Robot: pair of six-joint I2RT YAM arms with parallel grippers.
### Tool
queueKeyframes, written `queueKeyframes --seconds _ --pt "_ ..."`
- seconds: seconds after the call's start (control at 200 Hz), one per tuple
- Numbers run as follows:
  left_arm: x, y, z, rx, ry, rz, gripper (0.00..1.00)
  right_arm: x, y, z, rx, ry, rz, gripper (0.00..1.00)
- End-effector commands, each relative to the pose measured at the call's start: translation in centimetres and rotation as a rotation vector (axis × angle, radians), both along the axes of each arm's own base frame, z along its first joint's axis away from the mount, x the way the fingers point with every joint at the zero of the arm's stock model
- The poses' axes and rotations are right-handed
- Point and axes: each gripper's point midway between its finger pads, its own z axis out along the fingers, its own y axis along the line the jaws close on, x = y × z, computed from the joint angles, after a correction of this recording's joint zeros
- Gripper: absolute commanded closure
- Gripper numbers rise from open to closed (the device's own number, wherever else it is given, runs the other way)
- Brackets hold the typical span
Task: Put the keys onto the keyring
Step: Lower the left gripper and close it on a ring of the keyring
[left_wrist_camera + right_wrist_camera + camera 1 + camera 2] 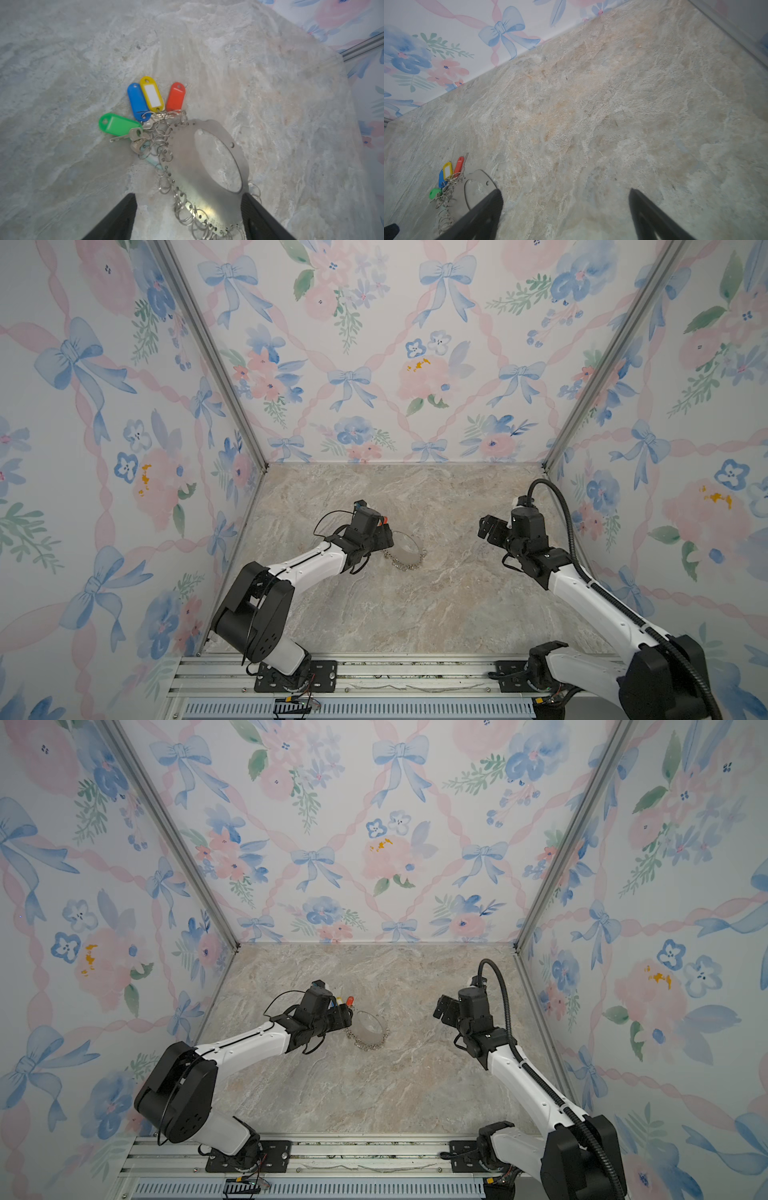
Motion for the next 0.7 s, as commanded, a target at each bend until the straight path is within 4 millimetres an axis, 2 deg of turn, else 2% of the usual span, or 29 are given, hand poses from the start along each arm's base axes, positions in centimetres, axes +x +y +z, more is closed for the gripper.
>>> queueKeyframes --seconds 0.0,0.34,0.485,0.695 --pt "-0.4 0.1 -0.3 -0.069 0.015 -0.006 0.25 0.4 0.4 0.7 -0.031 -0.004 0.013 0.03" --pt "-0.7 0.0 -3.3 -0.131 0.068 -0.019 0.39 0.5 1.1 0.7 -0.042 0.008 0.036 0.02" --pt "0.0 0.3 -4.1 -0.149 0.071 -0.003 0.47 0.6 1.4 0.9 -0.045 0.006 0.045 0.02" --pt "0.4 0.6 -5.6 -0.150 0.096 0.005 0.52 0.7 1.7 1.0 -0.048 0.005 0.054 0.01"
